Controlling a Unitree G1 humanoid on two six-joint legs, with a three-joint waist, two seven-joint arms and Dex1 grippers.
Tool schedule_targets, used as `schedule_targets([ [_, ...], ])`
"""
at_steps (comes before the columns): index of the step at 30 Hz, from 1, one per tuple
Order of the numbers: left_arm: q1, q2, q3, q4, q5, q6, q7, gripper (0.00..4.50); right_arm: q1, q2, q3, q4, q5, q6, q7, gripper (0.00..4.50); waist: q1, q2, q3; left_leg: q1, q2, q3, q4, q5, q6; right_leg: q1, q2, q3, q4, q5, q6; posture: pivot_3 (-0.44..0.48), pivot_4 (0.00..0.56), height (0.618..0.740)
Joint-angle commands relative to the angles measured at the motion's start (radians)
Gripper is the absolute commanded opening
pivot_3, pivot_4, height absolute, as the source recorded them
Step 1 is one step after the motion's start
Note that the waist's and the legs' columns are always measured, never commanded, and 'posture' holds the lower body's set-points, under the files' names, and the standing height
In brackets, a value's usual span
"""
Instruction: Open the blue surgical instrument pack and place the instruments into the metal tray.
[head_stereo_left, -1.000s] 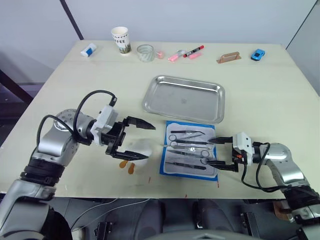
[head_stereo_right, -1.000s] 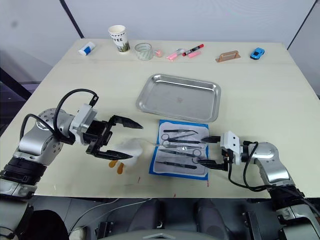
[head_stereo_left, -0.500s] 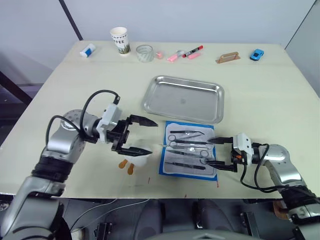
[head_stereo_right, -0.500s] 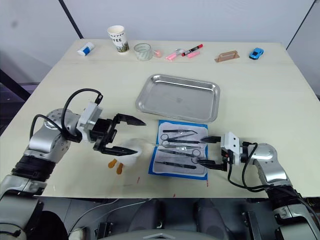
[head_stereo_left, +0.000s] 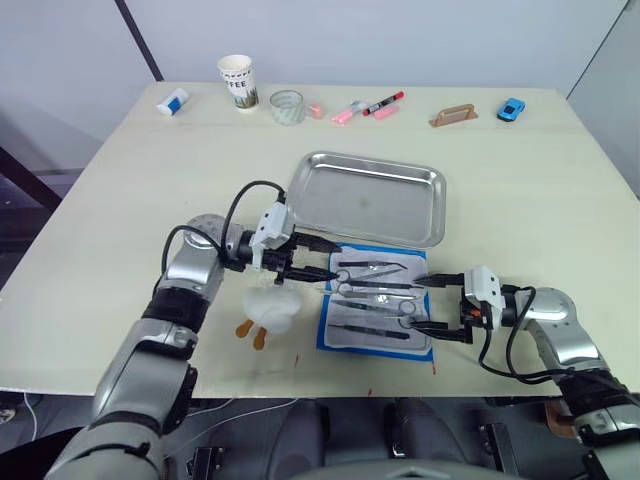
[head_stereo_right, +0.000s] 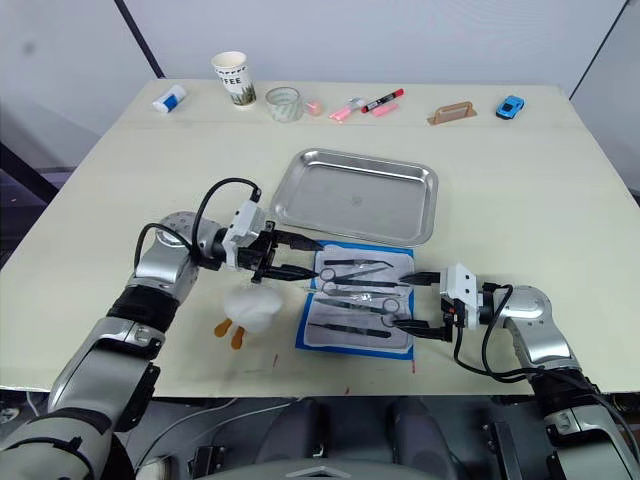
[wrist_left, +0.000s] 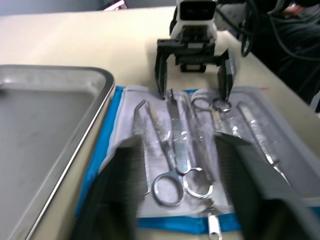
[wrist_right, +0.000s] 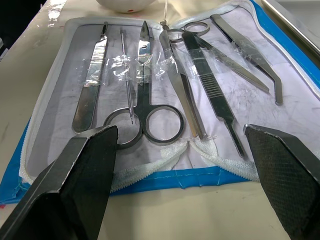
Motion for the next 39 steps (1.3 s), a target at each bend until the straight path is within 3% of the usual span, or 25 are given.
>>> schedule_targets([
  [1,-0.044,-0.032,0.002,0.076,0.045,-0.071,-0.047,2.17,0.02,0.005,0.028,0.032,-0.044,0.007,-0.013,4.41,0.0,0.0,0.0,0.0,0.0,0.0,0.0,0.0,0.0,0.0,0.0,0.0,0.0,0.0,0.0,0.0,0.15,0.725],
  [13,-0.145,-0.132,0.034,0.372,0.214,-0.288,0.045,2.17,0.023,0.015,0.032,0.031,-0.047,0.003,-0.022,4.41,-0.002,0.0,0.0,0.0,0.0,0.0,0.0,0.0,0.0,0.0,0.0,0.0,0.0,0.0,0.0,0.0,0.15,0.725],
  [17,-0.152,-0.15,0.05,0.405,0.224,-0.291,0.045,2.17,0.024,0.015,0.034,0.035,-0.05,-0.001,-0.023,4.41,-0.002,0.0,0.0,0.0,0.0,0.0,0.0,0.0,0.0,0.0,0.0,0.0,0.0,0.0,0.0,0.0,0.15,0.725],
  [19,-0.155,-0.161,0.07,0.416,0.217,-0.269,0.052,1.63,0.025,0.016,0.035,0.034,-0.052,-0.001,-0.023,4.41,-0.002,0.0,0.0,0.0,0.0,0.0,0.0,0.0,0.0,0.0,0.0,0.0,0.0,0.0,0.0,0.0,0.15,0.725],
  [20,-0.158,-0.165,0.078,0.422,0.218,-0.259,0.055,1.58,0.025,0.016,0.035,0.034,-0.052,-0.001,-0.023,4.41,-0.002,0.0,0.0,0.0,0.0,0.0,0.0,0.0,0.0,0.0,0.0,0.0,0.0,0.0,0.0,0.0,0.15,0.725],
  [39,-0.172,-0.174,0.065,0.49,0.345,-0.247,0.102,1.58,0.037,0.02,0.036,0.028,-0.055,-0.009,-0.035,4.41,-0.003,-0.001,-0.001,0.0,0.0,-0.001,0.0,0.0,0.0,0.0,0.0,0.0,0.0,0.0,0.0,0.0,0.15,0.725],
])
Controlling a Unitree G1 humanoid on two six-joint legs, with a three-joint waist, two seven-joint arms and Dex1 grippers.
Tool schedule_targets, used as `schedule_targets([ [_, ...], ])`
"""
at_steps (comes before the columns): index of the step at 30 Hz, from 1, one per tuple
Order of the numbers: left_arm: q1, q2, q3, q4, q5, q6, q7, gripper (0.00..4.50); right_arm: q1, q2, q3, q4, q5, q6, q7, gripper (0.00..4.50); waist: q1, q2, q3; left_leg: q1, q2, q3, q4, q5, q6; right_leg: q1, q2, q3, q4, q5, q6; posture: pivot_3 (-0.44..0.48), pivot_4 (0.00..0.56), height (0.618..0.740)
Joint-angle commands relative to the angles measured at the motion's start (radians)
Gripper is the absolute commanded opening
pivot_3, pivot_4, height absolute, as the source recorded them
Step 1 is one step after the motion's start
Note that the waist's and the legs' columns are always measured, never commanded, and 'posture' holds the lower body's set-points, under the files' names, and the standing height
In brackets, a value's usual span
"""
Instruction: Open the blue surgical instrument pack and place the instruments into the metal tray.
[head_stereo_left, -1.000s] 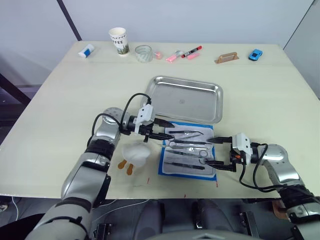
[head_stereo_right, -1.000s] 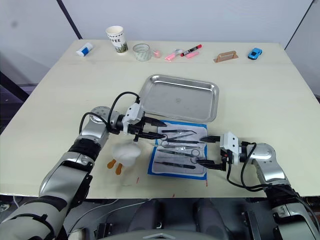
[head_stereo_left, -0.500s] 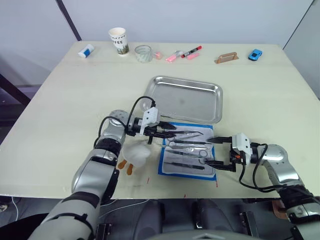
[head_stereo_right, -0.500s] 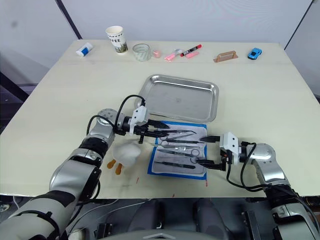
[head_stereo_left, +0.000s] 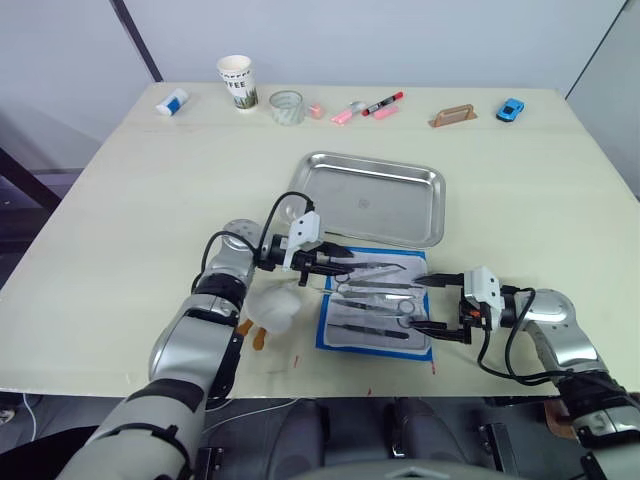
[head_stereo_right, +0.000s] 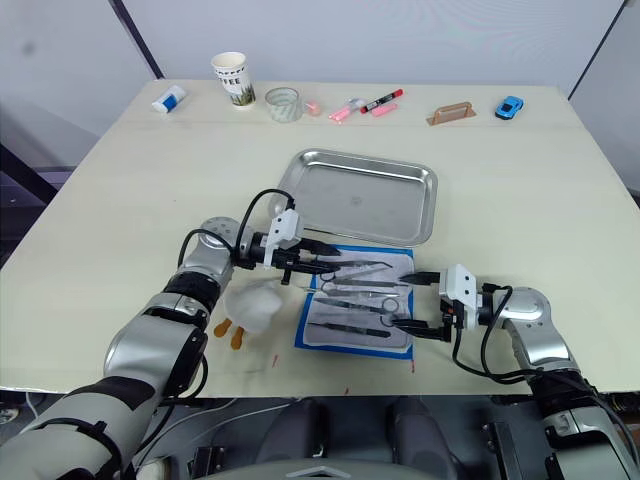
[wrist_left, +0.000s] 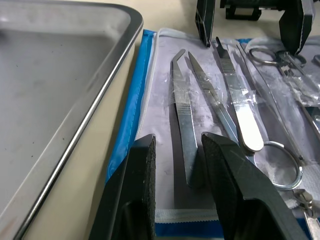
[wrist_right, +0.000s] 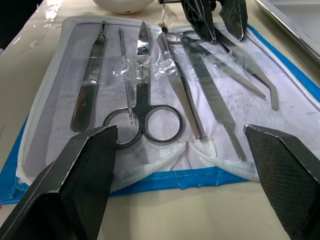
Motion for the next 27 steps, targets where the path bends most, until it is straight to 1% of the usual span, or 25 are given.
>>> schedule_targets([
  [1,-0.008,0.012,-0.017,0.023,0.05,-0.014,0.015,1.58,0.028,0.011,0.035,0.03,-0.05,0.01,-0.02,4.41,0.0,-0.001,-0.001,0.0,0.0,0.0,0.0,0.0,0.0,0.0,0.0,0.0,0.0,0.0,0.0,0.0,0.15,0.725],
  [2,-0.007,0.012,-0.019,0.025,0.056,-0.015,0.015,1.58,0.028,0.01,0.035,0.03,-0.05,0.009,-0.02,4.41,0.0,-0.001,-0.001,0.0,0.0,0.0,0.0,0.0,0.0,0.0,0.0,0.0,0.0,0.0,0.0,0.0,0.15,0.725],
  [3,-0.006,0.012,-0.023,0.027,0.064,-0.015,0.015,1.32,0.027,0.011,0.036,0.03,-0.05,0.009,-0.02,4.41,0.0,-0.001,-0.002,0.001,0.0,0.0,0.0,0.0,0.0,0.001,0.0,0.0,0.0,0.0,0.0,0.0,0.15,0.725],
  [4,-0.006,0.012,-0.025,0.027,0.07,-0.015,0.014,1.32,0.027,0.011,0.036,0.03,-0.05,0.009,-0.02,4.41,0.0,-0.001,-0.002,0.001,0.0,0.0,0.0,0.0,0.0,0.001,0.0,0.0,0.0,0.0,0.0,0.0,0.15,0.725],
  [5,-0.004,0.011,-0.026,0.027,0.074,-0.014,0.01,0.92,0.027,0.01,0.036,0.03,-0.049,0.009,-0.02,4.41,0.001,-0.001,-0.002,0.001,0.0,0.0,0.0,0.0,0.0,0.001,0.0,0.0,0.0,0.0,0.0,0.0,0.15,0.725],
  [6,-0.002,0.011,-0.028,0.027,0.079,-0.016,0.005,0.69,0.026,0.01,0.036,0.031,-0.05,0.009,-0.02,4.41,0.001,-0.001,-0.002,0.001,0.0,0.0,0.0,0.0,0.0,0.001,0.0,0.0,0.0,0.0,0.0,0.0,0.15,0.725],
  [7,0.0,0.012,-0.032,0.027,0.086,-0.014,0.001,0.28,0.025,0.009,0.036,0.032,-0.05,0.009,-0.019,4.41,0.001,-0.001,-0.002,0.001,0.0,0.0,0.0,0.0,0.0,0.001,0.0,0.0,0.0,0.0,0.0,0.0,0.15,0.725],
  [8,0.001,0.013,-0.035,0.027,0.092,-0.015,-0.001,0.04,0.024,0.009,0.036,0.033,-0.05,0.009,-0.019,4.41,0.001,-0.001,-0.003,0.001,0.0,0.0,0.0,0.0,0.0,0.001,0.0,0.0,0.0,0.0,0.0,0.0,0.15,0.725],
  [11,0.003,0.011,-0.035,0.027,0.098,-0.012,0.002,0.04,0.022,0.008,0.036,0.036,-0.05,0.008,-0.017,4.41,0.001,-0.001,-0.003,0.002,0.0,0.0,0.0,0.0,0.0,0.002,0.0,0.0,0.0,0.0,0.0,0.0,0.15,0.725],
  [15,-0.002,-0.008,-0.017,0.011,0.074,0.018,-0.006,0.04,0.02,0.007,0.037,0.037,-0.05,0.008,-0.016,4.41,0.001,-0.001,-0.003,0.002,0.0,0.0,0.0,0.0,0.0,0.002,0.0,0.0,0.0,0.0,0.0,0.0,0.15,0.725],
  [27,-0.041,-0.036,-0.021,-0.075,0.076,0.063,-0.018,0.04,0.022,0.009,0.045,0.038,-0.057,0.008,-0.015,4.41,0.003,-0.001,-0.003,0.002,0.0,-0.001,0.0,0.0,0.0,0.003,0.0,-0.001,0.0,0.0,0.0,0.0,0.15,0.725],
])
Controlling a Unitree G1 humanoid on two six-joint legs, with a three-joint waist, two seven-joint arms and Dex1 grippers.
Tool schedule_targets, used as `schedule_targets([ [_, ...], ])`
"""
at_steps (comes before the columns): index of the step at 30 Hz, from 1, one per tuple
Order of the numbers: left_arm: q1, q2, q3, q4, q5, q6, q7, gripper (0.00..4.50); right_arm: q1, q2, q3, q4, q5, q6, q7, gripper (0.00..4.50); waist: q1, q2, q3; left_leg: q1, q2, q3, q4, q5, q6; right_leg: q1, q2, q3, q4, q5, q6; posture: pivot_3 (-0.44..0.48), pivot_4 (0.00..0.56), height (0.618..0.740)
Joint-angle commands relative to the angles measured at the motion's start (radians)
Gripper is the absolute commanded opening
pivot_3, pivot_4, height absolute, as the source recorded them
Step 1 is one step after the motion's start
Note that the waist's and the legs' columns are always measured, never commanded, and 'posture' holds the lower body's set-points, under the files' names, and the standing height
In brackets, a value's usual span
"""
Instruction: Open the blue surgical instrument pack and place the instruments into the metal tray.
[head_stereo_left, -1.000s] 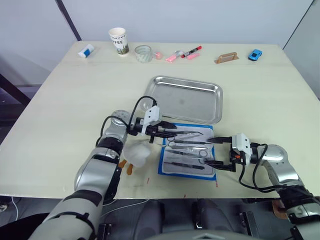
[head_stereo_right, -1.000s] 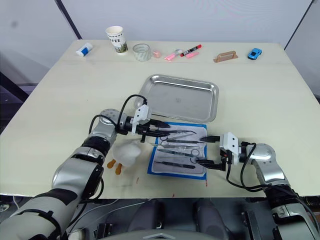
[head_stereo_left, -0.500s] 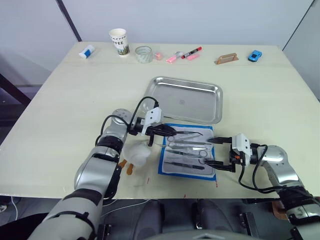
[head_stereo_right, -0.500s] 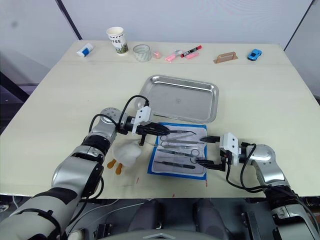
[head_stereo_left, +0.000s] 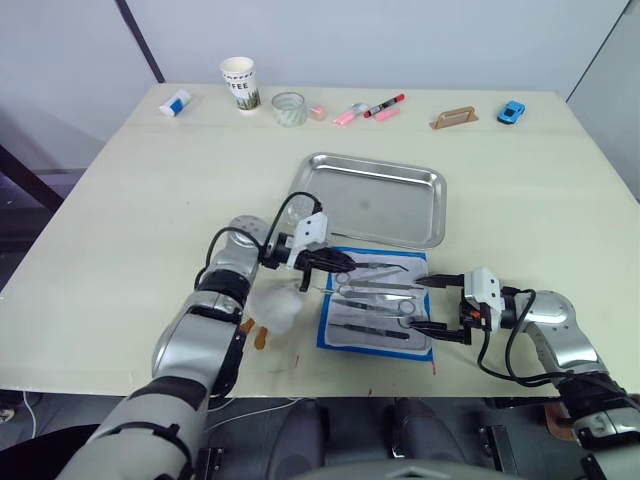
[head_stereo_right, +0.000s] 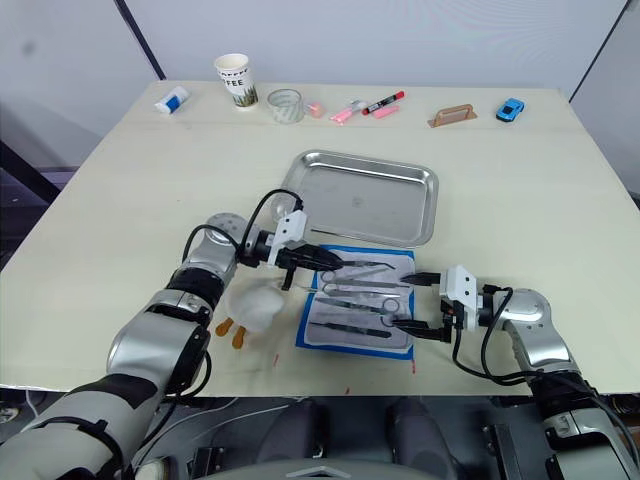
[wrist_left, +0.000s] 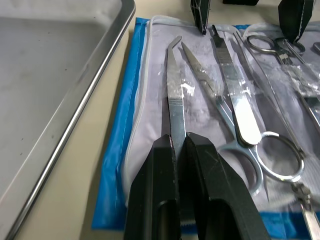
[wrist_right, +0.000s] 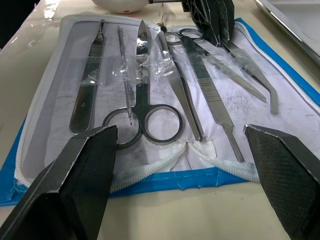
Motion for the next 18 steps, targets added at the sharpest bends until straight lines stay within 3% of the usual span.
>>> schedule_targets([
  [1,-0.021,-0.017,-0.016,-0.062,0.004,0.018,-0.011,0.04,0.018,0.01,0.045,0.036,-0.056,0.009,-0.009,4.41,0.0,0.0,0.0,0.0,0.0,0.0,0.0,0.0,0.0,0.0,0.0,0.0,0.0,0.0,0.0,0.0,0.15,0.725],
  [18,-0.065,0.015,-0.047,-0.17,0.029,0.141,-0.027,0.04,0.008,0.02,0.055,0.054,-0.069,-0.001,-0.009,4.41,-0.005,0.0,0.0,0.0,0.0,0.0,0.0,0.0,0.0,0.0,0.0,0.0,0.0,0.0,0.0,0.0,0.15,0.725],
])
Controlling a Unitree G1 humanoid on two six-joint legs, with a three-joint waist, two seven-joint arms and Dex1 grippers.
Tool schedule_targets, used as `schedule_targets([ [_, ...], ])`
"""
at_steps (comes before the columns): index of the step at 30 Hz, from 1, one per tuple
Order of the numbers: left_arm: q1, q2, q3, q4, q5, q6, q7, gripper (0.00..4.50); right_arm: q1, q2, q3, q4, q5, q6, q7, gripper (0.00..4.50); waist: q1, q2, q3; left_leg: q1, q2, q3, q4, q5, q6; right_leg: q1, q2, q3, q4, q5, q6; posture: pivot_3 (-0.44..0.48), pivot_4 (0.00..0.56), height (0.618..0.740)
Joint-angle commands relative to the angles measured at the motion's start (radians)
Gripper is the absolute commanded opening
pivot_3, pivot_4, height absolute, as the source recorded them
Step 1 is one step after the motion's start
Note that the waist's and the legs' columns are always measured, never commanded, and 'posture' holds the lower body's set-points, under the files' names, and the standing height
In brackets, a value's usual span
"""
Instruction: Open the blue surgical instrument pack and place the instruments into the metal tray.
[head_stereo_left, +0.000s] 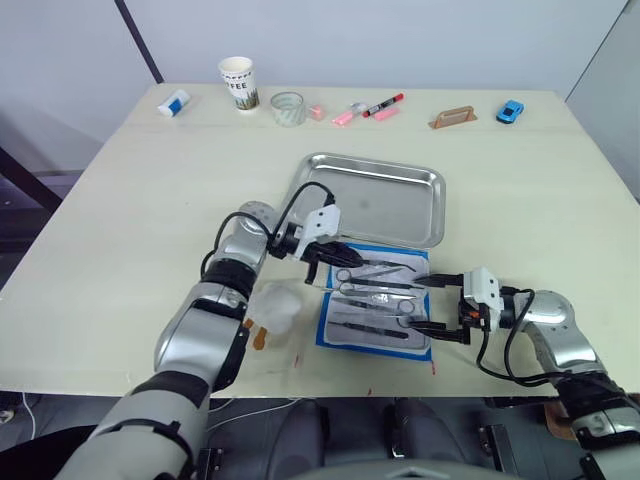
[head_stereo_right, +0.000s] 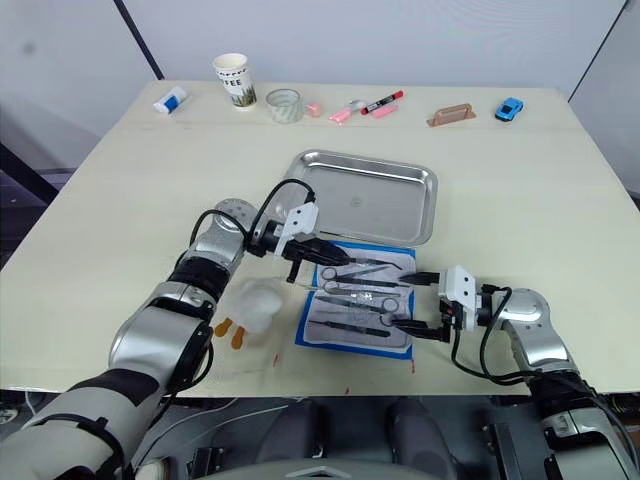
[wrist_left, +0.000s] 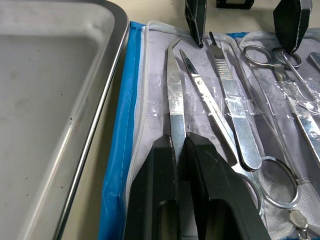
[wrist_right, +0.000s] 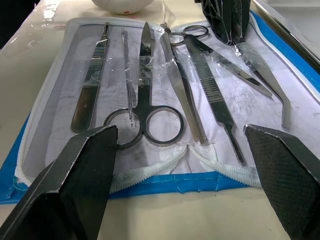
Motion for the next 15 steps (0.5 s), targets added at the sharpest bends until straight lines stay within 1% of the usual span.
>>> schedule_targets([
  [1,-0.033,0.011,-0.007,-0.058,-0.006,0.023,-0.011,0.04,0.014,0.012,0.053,0.042,-0.065,0.013,-0.009,4.41,-0.001,0.0,0.0,0.0,0.0,0.0,0.0,0.0,0.0,0.0,0.0,0.0,0.0,0.0,0.0,0.0,0.15,0.725],
  [10,-0.028,0.029,-0.038,-0.131,0.003,0.075,-0.02,0.04,0.016,0.011,0.061,0.041,-0.072,0.022,-0.01,4.41,-0.002,0.0,0.0,0.0,0.0,0.0,0.0,0.0,0.0,0.0,0.0,0.0,0.0,0.0,0.0,0.0,0.15,0.725],
  [15,-0.021,0.043,-0.048,-0.144,0.014,0.081,-0.02,0.04,0.01,-0.002,0.081,0.026,-0.089,0.095,-0.014,4.41,-0.007,0.0,0.0,0.0,0.0,0.0,0.0,0.0,0.0,0.0,0.0,0.0,0.0,0.0,0.0,0.0,0.15,0.725],
])
